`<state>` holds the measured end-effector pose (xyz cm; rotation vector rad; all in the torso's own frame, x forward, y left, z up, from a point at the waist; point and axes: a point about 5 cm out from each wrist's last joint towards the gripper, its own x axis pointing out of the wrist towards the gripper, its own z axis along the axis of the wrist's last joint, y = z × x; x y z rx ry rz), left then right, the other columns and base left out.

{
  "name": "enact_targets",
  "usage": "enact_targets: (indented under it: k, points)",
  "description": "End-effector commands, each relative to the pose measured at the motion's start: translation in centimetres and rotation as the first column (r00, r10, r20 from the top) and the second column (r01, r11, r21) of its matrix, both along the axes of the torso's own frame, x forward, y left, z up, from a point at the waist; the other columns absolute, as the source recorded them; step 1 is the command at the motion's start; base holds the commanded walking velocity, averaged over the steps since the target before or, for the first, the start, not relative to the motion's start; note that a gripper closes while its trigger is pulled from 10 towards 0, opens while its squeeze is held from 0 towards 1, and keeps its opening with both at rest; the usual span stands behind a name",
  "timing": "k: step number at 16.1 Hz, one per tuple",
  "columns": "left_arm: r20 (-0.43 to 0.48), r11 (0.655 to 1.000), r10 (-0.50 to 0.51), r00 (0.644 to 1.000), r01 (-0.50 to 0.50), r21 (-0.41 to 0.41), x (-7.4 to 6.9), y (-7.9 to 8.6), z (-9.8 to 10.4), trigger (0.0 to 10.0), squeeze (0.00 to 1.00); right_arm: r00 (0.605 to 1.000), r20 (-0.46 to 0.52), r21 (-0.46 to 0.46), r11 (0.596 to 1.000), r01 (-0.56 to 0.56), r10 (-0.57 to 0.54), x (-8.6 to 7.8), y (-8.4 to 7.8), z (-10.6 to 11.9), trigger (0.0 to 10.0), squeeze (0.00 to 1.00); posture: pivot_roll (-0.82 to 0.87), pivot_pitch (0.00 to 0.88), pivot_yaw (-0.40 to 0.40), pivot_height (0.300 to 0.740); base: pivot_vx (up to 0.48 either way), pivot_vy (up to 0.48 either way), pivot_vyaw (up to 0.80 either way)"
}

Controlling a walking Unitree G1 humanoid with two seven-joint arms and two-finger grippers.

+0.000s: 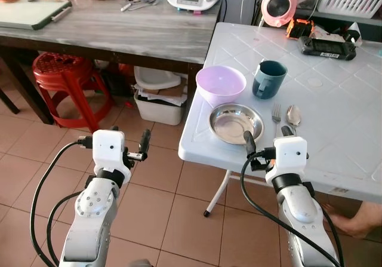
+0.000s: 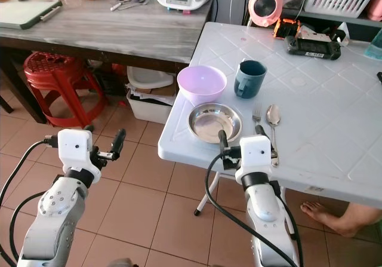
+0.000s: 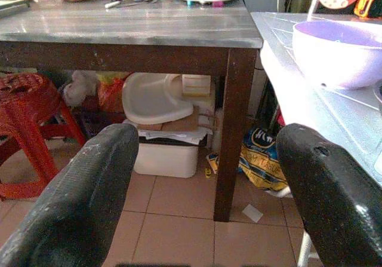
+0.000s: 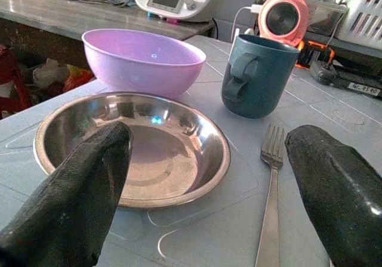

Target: Setting the table

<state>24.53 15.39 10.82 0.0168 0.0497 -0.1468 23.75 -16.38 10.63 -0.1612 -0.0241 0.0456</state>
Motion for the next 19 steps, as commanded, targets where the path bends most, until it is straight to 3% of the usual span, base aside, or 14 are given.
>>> enact_targets:
  k: [1,4,13,19]
  points:
    - [-0.008,1.000,-0.015,1.000,0.015,-0.011,0.06,-0.15,0.01,10.0,0.00,0.999,-0.028,0.020,1.000,0.017,-0.016,0.04,-0.20,-0.43,10.0,0.00,0.01,0.000,-0.005,0.740,0.251,0.000,0.00]
    - [-0.010,1.000,-0.018,1.000,0.018,-0.010,-0.03,-0.17,-0.01,10.0,0.00,0.999,-0.031,0.028,0.999,0.022,-0.021,0.16,-0.21,-0.43,10.0,0.00,0.01,0.000,-0.004,0.740,0.295,0.000,-0.53]
    - [0.002,1.000,-0.021,1.000,0.021,-0.017,0.01,-0.16,0.26,10.0,0.00,1.000,-0.025,0.015,1.000,0.014,-0.013,0.17,-0.09,-0.43,10.0,0.00,0.02,0.000,-0.003,0.740,0.310,0.000,0.00]
    - [-0.020,1.000,0.023,1.000,-0.023,-0.016,-0.39,0.48,0.03,10.0,0.00,0.999,-0.023,0.031,0.999,0.035,-0.035,0.26,-0.06,-0.46,10.0,0.00,0.03,0.000,0.007,0.740,0.000,0.000,0.00]
